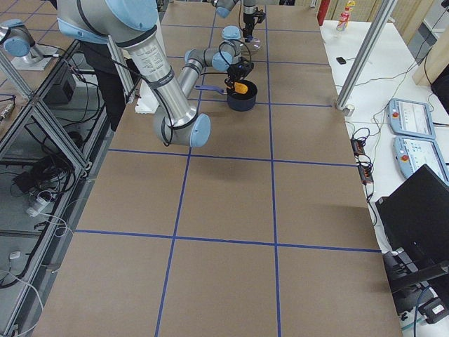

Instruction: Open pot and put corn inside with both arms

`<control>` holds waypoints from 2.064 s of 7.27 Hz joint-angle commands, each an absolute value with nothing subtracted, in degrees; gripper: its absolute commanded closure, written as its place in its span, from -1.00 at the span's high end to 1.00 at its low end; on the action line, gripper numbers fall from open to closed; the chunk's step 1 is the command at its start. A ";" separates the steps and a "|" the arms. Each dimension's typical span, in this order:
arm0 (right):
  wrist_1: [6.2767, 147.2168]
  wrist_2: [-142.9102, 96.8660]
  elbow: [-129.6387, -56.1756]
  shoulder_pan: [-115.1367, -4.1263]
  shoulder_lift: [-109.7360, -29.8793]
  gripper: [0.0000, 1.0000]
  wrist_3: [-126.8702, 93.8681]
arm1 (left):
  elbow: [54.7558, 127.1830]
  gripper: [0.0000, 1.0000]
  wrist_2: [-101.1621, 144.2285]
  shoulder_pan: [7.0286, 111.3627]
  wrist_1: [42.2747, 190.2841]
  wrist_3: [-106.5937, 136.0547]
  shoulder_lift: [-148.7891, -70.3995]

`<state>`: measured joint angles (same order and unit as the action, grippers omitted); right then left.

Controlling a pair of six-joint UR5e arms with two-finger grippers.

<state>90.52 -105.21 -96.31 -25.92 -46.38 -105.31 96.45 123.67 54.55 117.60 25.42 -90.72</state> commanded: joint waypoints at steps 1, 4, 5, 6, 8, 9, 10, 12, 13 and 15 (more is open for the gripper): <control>90.53 -105.21 -96.24 -25.93 -46.76 -0.85 -105.21 | 96.33 0.92 123.49 54.49 117.51 25.49 -91.05; 90.26 -104.33 -95.10 -25.93 -46.32 -0.84 -105.12 | 96.94 0.95 124.27 54.67 117.60 25.31 -90.97; 90.18 -104.15 -95.01 -25.93 -46.32 -0.82 -104.94 | 96.94 0.95 124.36 54.67 117.60 25.31 -90.97; 90.09 -101.80 -95.18 -25.93 -46.41 0.98 -102.77 | 97.03 0.95 124.37 54.75 117.60 25.23 -90.88; 90.09 -99.40 -96.93 -28.80 -45.97 1.00 -99.68 | 97.03 0.95 128.02 55.80 117.51 22.96 -90.35; 90.00 -101.32 -97.29 -32.57 -46.40 1.00 -97.58 | 96.34 0.95 129.62 59.55 116.64 17.54 -90.35; 90.09 -107.34 -98.86 -38.18 -47.28 1.00 -93.99 | 95.37 0.95 130.16 61.94 115.93 13.66 -90.26; 90.09 -121.06 -101.85 -50.74 -53.05 1.00 -81.36 | 93.35 0.95 135.15 70.00 110.95 3.14 -90.44; 90.09 -122.33 -103.34 -53.93 -57.26 1.00 -72.77 | 93.43 0.95 135.70 73.62 105.96 -3.80 -90.70; 89.91 -123.31 -104.41 -59.57 -66.05 1.00 -57.20 | 93.34 0.95 135.70 79.95 98.56 -15.33 -91.14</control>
<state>90.01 -122.25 -103.77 -55.88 -60.57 -67.12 93.41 135.50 75.94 103.12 -8.11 -90.92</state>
